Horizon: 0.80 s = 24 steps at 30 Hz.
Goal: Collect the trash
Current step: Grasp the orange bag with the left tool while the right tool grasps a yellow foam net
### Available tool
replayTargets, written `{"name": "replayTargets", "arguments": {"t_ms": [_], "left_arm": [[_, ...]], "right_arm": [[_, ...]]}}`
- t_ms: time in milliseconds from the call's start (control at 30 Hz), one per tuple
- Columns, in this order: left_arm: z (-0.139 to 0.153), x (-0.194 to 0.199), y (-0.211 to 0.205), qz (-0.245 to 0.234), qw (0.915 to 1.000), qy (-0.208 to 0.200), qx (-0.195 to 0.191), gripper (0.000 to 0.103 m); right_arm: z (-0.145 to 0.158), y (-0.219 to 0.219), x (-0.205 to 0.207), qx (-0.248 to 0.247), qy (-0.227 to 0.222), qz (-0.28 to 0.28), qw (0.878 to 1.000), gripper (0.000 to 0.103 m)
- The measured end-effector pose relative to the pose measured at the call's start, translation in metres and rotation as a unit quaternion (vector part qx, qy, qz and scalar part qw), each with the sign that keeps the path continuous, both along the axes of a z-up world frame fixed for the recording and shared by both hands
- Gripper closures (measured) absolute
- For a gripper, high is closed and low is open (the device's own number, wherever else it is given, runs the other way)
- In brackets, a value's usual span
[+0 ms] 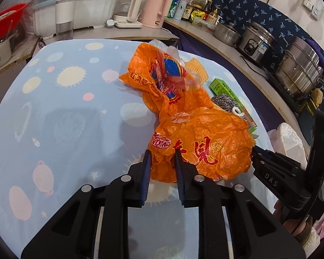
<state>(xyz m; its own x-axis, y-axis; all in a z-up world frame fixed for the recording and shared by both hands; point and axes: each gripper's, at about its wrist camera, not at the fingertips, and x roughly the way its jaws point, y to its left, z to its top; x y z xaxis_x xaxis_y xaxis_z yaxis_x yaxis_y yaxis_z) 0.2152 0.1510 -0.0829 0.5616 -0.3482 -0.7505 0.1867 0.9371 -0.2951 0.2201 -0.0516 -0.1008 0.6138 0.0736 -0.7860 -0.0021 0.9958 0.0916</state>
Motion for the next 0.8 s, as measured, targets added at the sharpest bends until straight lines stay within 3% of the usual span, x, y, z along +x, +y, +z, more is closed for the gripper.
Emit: {"name": "replayTargets", "arguments": {"t_ms": [333, 800], "left_arm": [[0.028, -0.027, 0.005, 0.023, 0.9997, -0.009, 0.006, 0.083], [0.065, -0.069, -0.03, -0.014, 0.999, -0.043, 0.006, 0.083]], "right_arm": [[0.037, -0.003, -0.04, 0.01, -0.041, 0.008, 0.999, 0.094], [0.072, -0.066, -0.109, 0.03, -0.081, -0.069, 0.994, 0.095]]}}
